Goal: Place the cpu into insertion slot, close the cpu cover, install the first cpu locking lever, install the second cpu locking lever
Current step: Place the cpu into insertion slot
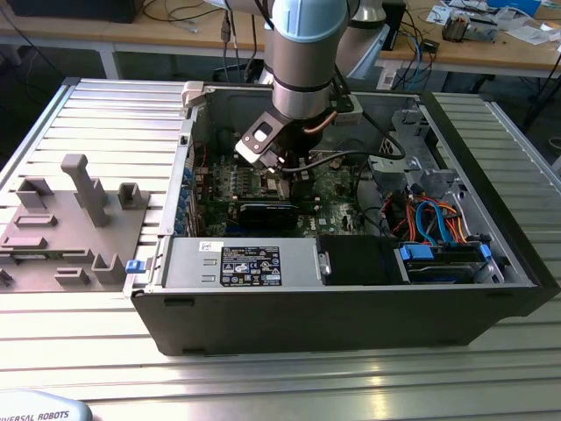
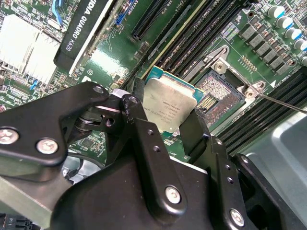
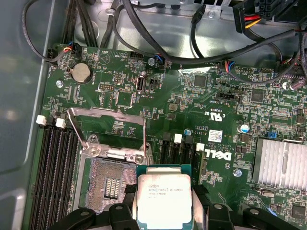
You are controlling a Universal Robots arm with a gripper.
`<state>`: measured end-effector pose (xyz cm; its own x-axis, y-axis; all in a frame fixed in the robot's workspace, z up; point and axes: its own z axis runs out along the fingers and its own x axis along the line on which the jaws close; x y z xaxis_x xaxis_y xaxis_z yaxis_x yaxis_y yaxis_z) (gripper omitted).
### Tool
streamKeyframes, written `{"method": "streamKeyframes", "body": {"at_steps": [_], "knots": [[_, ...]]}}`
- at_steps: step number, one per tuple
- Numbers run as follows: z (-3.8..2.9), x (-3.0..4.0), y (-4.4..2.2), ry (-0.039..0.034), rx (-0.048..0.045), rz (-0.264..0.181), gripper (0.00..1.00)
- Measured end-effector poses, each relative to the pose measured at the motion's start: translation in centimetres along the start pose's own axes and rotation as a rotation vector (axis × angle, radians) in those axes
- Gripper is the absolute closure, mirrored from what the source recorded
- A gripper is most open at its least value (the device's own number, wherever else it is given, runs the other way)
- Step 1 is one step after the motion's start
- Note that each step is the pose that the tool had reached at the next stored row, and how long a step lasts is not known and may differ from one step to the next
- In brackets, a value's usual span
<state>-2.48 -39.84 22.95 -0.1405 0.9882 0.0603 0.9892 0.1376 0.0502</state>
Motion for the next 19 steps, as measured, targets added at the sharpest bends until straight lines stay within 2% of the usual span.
{"method": "streamKeyframes", "body": {"at_steps": [19], "knots": [[0.11, -0.01, -0.01, -0.0001, 0.0000, 0.000, 0.46]]}}
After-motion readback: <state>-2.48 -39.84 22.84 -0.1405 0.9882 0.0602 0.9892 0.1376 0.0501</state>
